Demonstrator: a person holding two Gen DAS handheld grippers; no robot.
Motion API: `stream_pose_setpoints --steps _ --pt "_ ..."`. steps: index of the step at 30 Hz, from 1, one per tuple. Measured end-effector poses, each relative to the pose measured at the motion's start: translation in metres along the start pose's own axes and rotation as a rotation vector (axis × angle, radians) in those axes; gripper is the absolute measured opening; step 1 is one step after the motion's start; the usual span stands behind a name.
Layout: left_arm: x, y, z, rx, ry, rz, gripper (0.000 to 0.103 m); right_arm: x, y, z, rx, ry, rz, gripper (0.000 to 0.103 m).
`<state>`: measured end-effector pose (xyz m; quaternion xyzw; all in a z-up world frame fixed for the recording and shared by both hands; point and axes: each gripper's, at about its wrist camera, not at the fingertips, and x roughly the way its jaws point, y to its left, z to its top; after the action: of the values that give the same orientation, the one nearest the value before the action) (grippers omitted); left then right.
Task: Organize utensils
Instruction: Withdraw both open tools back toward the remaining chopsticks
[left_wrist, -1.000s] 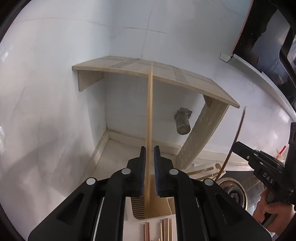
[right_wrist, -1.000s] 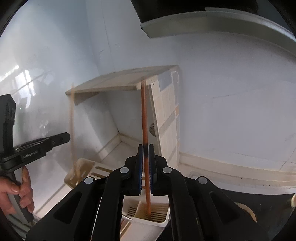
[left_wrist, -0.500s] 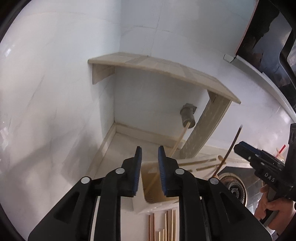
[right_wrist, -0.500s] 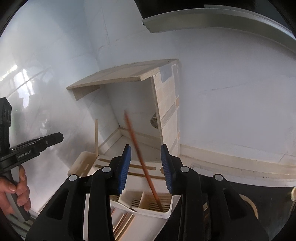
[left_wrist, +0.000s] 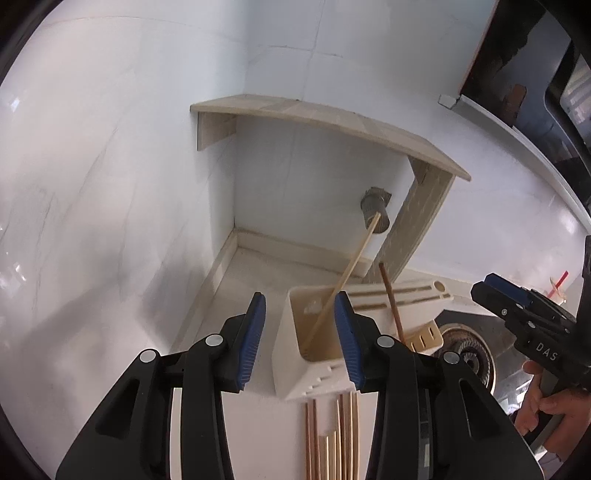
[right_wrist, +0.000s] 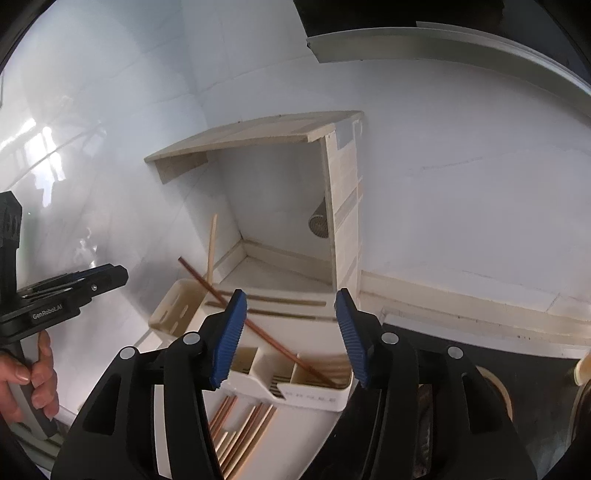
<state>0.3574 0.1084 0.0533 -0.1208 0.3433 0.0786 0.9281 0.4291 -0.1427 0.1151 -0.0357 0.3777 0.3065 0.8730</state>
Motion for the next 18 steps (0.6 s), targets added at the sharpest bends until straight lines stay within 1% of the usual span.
stream_pose_setpoints --steps 1,4,7,10,13,15,18 --pt "-0.001 0.0 -0.003 0.006 0.007 0.005 0.043 -0.001 0.002 -0.002 0.001 0.003 -0.001 0.053" --pt "-0.002 -0.004 -0.008 0.051 0.011 0.034 0.046 -0.004 0.003 -0.007 0.009 0.018 0.006 0.055" --pt "-0.004 -0.001 -0.013 0.043 0.033 0.02 0.046 -0.007 0.004 -0.013 0.014 0.033 -0.001 0.059" --pt "-0.006 0.003 -0.018 0.032 0.053 0.014 0.047 -0.009 0.004 -0.022 0.026 0.057 -0.013 0.061" --pt "-0.007 0.001 -0.027 0.072 0.076 0.028 0.048 -0.007 0.004 -0.033 0.042 0.096 -0.018 0.062" --pt "-0.004 0.0 -0.033 0.095 0.105 0.027 0.048 -0.005 0.005 -0.04 0.052 0.123 -0.017 0.062" --pt "-0.002 0.002 -0.042 0.091 0.138 0.019 0.048 -0.001 0.008 -0.048 0.063 0.16 -0.013 0.062"
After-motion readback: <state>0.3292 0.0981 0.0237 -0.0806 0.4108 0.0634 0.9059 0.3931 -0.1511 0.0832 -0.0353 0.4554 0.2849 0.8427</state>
